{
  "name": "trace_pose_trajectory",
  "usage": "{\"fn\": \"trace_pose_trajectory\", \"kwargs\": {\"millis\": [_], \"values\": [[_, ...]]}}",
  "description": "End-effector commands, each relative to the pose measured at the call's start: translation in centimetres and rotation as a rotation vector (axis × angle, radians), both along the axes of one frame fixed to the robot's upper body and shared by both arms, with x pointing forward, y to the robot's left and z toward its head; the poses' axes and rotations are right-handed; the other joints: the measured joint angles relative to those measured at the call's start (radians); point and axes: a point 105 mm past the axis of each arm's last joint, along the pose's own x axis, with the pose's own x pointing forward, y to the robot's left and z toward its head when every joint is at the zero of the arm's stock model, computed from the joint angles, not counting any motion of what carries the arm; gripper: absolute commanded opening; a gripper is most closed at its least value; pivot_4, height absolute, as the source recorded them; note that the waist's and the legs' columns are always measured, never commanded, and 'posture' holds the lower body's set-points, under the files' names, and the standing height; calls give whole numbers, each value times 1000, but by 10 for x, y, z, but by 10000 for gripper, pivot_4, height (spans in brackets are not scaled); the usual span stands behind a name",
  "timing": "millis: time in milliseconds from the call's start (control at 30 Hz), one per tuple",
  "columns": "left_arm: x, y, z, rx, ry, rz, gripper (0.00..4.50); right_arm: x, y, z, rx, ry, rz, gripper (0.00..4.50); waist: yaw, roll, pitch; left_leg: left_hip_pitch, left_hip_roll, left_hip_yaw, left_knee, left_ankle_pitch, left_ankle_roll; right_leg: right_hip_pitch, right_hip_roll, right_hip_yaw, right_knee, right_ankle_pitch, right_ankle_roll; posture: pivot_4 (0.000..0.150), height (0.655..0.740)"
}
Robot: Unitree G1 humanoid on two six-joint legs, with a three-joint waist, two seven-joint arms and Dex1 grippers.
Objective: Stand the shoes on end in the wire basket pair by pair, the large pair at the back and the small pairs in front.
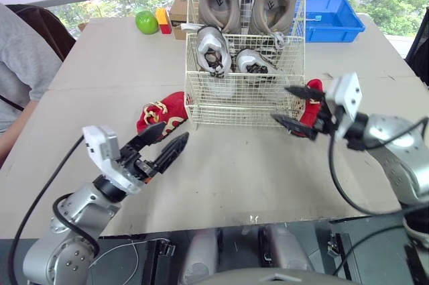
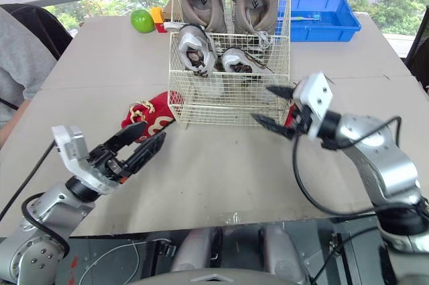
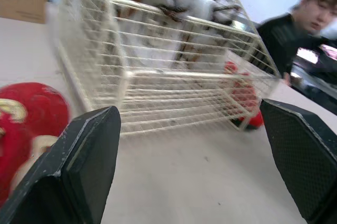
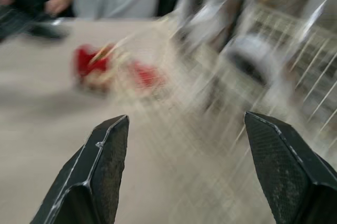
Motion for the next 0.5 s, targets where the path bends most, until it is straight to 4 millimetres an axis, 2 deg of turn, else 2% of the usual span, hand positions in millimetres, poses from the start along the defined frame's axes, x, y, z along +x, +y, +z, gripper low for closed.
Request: {"fn": "trace_pose_trajectory", "kwargs": {"millis": [33,133,200,267,333,500], "values": [[-10,-9,11,0,-65,-56,45000,5,18,36,71,-38,-5,32722,2,0,0,-1,0,0,0,0,0,0,0,0,0,0,0,1500,7400],[-11,-11,12,-12,-74,-68,45000,11,23,45,69,-65,-35,32722,7,-1,0,-2,0,-2,-1,0,0,-1,-1,-2,-1,0,0,1500,7400],[-17,-18,14,-18,-79,-119,45000,20,30,37,6,-58,-55,32722,7,-1,0,-3,0,-3,-2,0,0,-1,-2,-3,-2,0,0,1500,7400],[-21,-22,14,-4,-88,-144,45000,40,32,22,-79,-54,-137,32722,4,0,0,-3,0,-2,-2,0,0,-1,-2,-3,-2,0,0,1500,7400],[-20,-21,15,-6,-95,-130,45000,52,31,15,-115,-58,-183,32722,-3,0,0,-1,0,1,-2,0,0,-1,-2,-1,-2,0,0,1500,7400],[-23,-23,13,-12,-93,-119,45000,65,35,18,-95,-56,-214,32722,-3,0,0,-1,0,0,-2,0,0,-1,-1,-1,-1,0,0,1500,7400]]}}
